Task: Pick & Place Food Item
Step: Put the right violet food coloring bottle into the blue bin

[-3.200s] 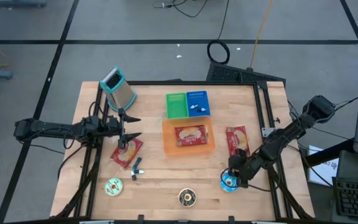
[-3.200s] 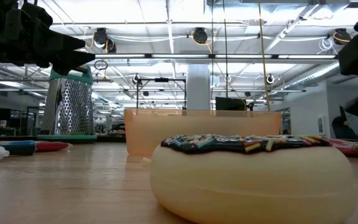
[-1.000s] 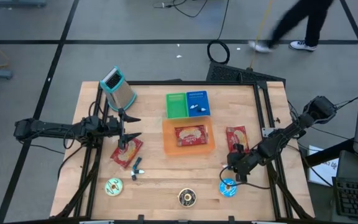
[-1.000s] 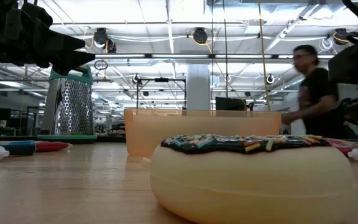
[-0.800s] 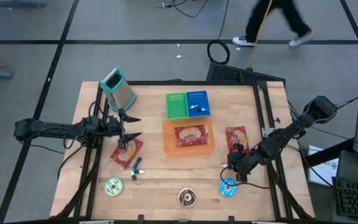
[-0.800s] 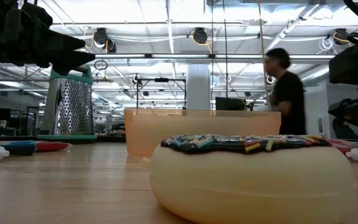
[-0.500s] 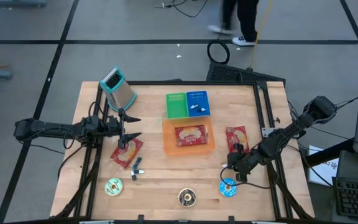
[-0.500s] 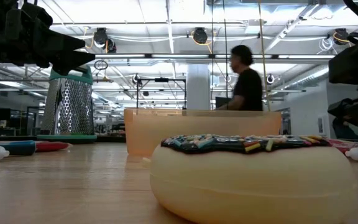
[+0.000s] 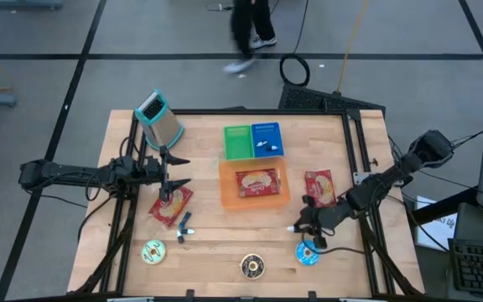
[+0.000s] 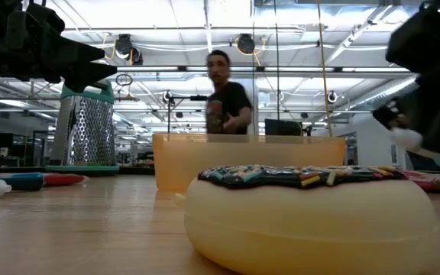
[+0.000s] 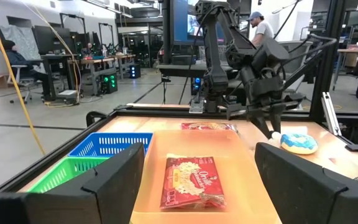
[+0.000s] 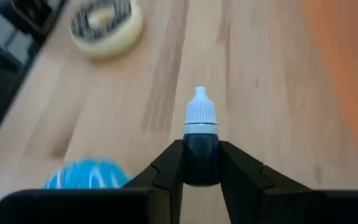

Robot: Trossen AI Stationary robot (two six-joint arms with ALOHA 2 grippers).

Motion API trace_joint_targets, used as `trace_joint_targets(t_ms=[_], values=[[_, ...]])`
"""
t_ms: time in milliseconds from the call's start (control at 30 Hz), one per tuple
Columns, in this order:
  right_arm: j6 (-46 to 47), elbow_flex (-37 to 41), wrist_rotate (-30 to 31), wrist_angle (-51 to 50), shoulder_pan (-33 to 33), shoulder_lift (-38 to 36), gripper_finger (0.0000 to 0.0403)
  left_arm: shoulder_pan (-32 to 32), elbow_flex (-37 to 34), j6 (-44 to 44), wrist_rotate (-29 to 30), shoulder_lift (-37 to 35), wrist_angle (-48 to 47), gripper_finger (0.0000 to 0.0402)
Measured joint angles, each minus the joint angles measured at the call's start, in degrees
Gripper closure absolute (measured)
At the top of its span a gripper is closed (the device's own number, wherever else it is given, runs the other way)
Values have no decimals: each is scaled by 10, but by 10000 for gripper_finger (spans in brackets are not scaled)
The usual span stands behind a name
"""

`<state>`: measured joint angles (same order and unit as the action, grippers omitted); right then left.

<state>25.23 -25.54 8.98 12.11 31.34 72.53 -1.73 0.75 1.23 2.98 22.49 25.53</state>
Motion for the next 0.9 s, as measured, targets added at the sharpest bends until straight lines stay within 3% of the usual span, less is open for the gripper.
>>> trace_joint_targets(t_ms=[267,600,767,900], values=[[-108,-1,1,98,-97,0,326,0,0,0,0,0,0,96],[-197,-4,0,245,-277,-1,326,0,0,0,0,0,0,96],[-197,-36,-4,211,-379,-1,328,0,0,0,0,0,0,96],[-197,-79,-45,154,-459,6,327,0,0,0,0,0,0,96]])
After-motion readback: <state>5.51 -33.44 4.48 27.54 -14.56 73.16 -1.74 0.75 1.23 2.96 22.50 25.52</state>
